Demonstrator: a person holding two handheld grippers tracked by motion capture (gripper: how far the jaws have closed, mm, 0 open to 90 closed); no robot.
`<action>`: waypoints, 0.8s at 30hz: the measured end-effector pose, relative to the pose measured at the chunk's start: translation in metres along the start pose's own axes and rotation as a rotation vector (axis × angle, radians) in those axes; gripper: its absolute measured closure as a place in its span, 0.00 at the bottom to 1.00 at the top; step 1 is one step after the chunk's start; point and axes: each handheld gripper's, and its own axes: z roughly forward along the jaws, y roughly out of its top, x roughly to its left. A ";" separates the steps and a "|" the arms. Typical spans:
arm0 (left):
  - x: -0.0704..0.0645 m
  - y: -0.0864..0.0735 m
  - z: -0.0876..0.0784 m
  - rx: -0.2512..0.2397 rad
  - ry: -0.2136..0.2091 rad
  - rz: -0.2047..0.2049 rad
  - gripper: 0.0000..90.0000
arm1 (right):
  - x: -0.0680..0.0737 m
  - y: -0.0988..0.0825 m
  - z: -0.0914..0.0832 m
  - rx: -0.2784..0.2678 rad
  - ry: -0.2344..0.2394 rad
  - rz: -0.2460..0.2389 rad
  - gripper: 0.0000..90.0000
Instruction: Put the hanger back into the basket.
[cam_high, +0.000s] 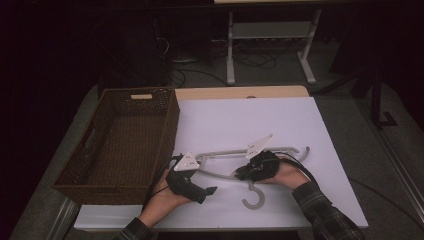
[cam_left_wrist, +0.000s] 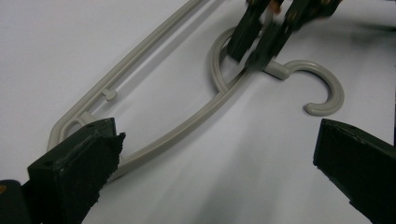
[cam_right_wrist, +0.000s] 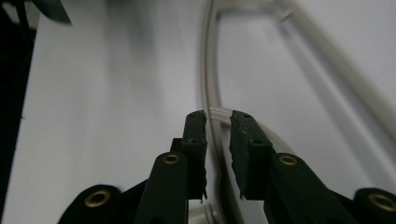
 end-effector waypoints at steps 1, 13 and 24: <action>0.000 0.000 0.000 0.003 0.000 0.002 0.00 | 0.001 -0.001 -0.008 -0.018 -0.024 0.011 0.84; 0.000 0.000 0.001 0.008 0.006 0.000 0.00 | -0.002 -0.085 -0.100 -0.049 -0.437 0.312 1.00; 0.001 0.000 0.002 0.011 0.002 -0.002 0.00 | -0.012 -0.122 -0.106 0.046 -0.517 0.427 1.00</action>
